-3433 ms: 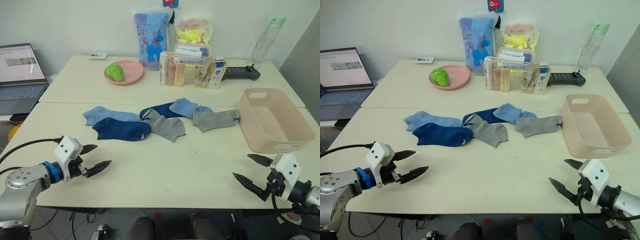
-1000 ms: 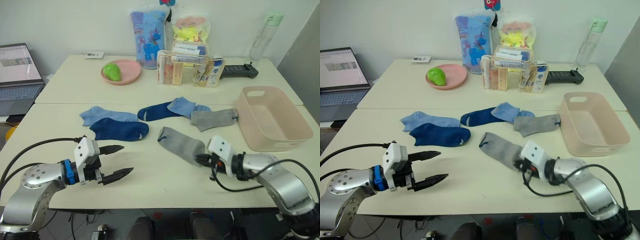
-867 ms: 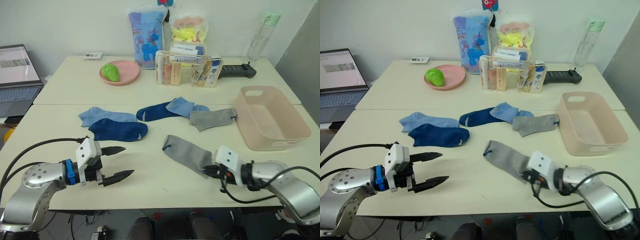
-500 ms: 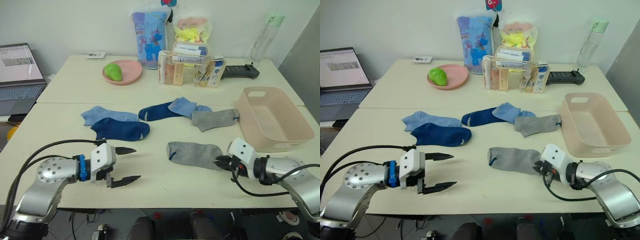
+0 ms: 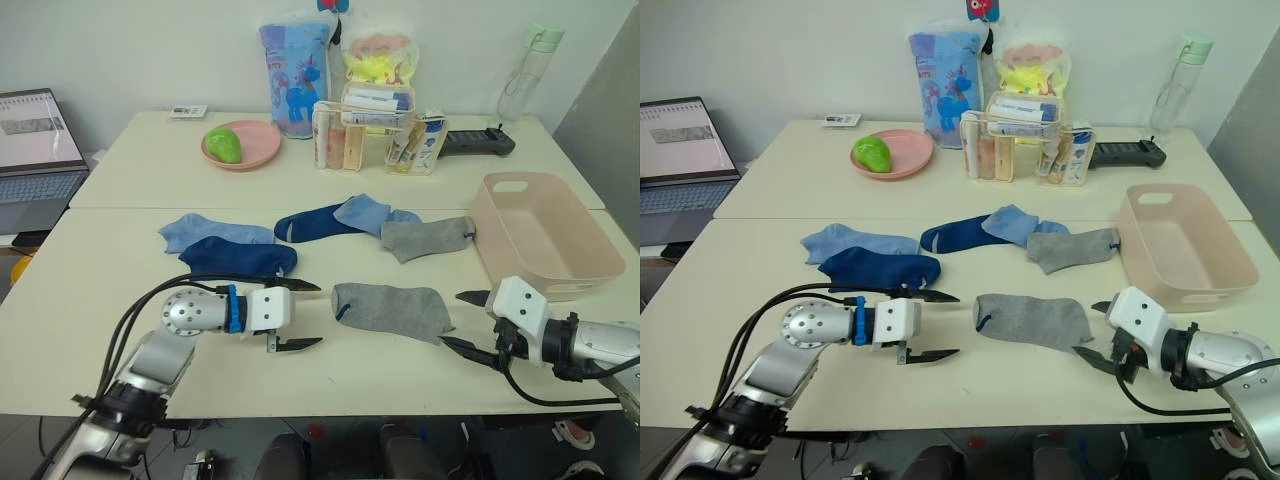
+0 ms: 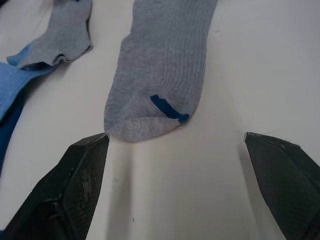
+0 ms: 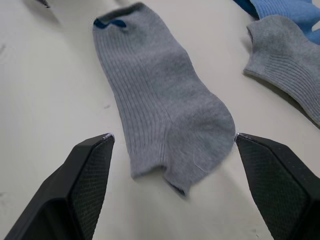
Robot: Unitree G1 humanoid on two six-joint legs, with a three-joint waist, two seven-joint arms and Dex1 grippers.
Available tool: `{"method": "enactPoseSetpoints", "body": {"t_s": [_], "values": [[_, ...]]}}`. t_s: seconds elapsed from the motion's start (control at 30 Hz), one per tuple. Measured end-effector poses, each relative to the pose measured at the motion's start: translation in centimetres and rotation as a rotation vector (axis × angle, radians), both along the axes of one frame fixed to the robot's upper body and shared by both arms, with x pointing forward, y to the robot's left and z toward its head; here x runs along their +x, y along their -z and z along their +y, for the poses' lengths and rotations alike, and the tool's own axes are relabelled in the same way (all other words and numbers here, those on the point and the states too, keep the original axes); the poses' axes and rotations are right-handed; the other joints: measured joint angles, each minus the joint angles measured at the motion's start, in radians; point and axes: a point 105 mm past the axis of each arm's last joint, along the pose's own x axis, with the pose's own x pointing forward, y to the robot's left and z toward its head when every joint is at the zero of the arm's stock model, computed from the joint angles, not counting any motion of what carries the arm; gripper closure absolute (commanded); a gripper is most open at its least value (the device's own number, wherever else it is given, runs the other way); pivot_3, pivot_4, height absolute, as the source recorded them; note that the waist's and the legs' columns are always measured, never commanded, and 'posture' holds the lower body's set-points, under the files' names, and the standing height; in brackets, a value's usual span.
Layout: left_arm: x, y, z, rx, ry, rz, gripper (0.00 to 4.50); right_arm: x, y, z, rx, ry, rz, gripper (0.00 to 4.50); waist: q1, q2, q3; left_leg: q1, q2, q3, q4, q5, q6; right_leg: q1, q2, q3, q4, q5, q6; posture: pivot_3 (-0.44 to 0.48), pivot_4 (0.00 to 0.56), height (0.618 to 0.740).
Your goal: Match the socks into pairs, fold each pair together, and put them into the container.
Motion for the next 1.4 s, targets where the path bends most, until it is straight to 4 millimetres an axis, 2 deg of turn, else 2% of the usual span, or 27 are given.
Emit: {"method": "enactPoseSetpoints", "body": {"t_s": [0.07,0.2,0.33,0.47,0.5,0.67,0.83,0.97,1.27,1.4], "values": [[1.1,0.4,-0.6,0.032,0.017,-0.039,0.6,-0.5,0.0,0.4,0.0,-0.026,0.001,0.25,0.001,0.0,0.0,0.0,0.0,-0.001,0.0,0.0,0.0,0.0,0.0,-0.001,0.0,0.0,0.0,0.0,0.15,0.703],[1.9,0.8,-2.3,0.025,0.061,-0.077,1.82,-0.9,0.5,0.4,-0.019,-0.025,0.004,0.25,0.002,0.0,0.0,-0.001,0.0,-0.001,0.002,0.0,0.0,0.001,0.0,-0.001,0.0,0.0,0.0,0.0,0.15,0.703],[1.7,1.3,-3.0,0.036,0.104,-0.081,3.05,-0.7,1.2,-0.5,-0.092,-0.011,-0.02,0.25,0.002,0.0,0.0,0.0,0.0,-0.002,0.005,0.0,0.0,0.003,0.0,-0.002,0.0,0.0,0.0,0.0,0.15,0.703],[0.8,1.9,-3.4,0.038,0.147,-0.027,4.32,-0.8,1.7,-0.2,-0.128,-0.061,-0.048,0.25,0.0,0.0,0.0,-0.001,0.0,-0.004,0.008,0.0,0.001,0.003,0.0,-0.005,0.0,0.0,0.0,0.0,0.15,0.703],[0.7,2.0,-3.3,0.035,0.145,-0.009,4.48,-0.8,1.9,-0.2,-0.14,-0.073,-0.058,0.25,0.0,0.0,0.0,-0.002,0.0,-0.005,0.009,-0.001,0.001,0.004,0.0,-0.006,0.0,0.0,0.0,0.0,0.15,0.703],[0.8,2.0,-2.8,0.031,0.117,0.023,4.48,-0.3,3.3,0.6,-0.241,-0.182,-0.143,0.25,0.0,0.0,0.0,-0.003,0.0,-0.009,0.012,-0.001,0.001,0.005,0.0,-0.01,0.0,0.0,0.0,0.0,0.15,0.703],[1.0,1.6,-2.5,0.031,0.09,0.028,4.48,1.8,3.6,0.2,-0.353,-0.25,-0.25,0.25,-0.002,0.0,0.0,-0.004,0.0,-0.01,0.013,-0.001,0.001,0.005,0.0,-0.011,0.0,0.0,0.0,0.0,0.15,0.703],[0.9,1.5,-2.4,0.019,0.056,0.04,4.5,2.9,3.4,0.5,-0.361,-0.276,-0.278,1.18,-0.001,0.0,0.0,-0.006,0.0,-0.012,0.013,0.0,0.001,0.005,0.0,-0.012,0.0,0.0,0.0,0.0,0.15,0.703],[0.5,1.4,-2.3,0.0,0.022,0.074,4.5,2.8,3.6,2.0,-0.323,-0.344,-0.272,4.4,0.0,0.0,0.0,-0.008,-0.001,-0.013,0.014,0.0,0.001,0.004,-0.001,-0.014,0.0,0.0,0.0,0.0,0.15,0.703],[0.4,1.3,-1.9,0.007,0.019,0.093,4.5,2.4,3.3,2.8,-0.277,-0.366,-0.259,4.46,0.0,0.001,0.0,-0.008,-0.001,-0.014,0.014,0.0,0.001,0.004,-0.001,-0.014,0.0,0.0,0.0,0.0,0.15,0.703]]}}
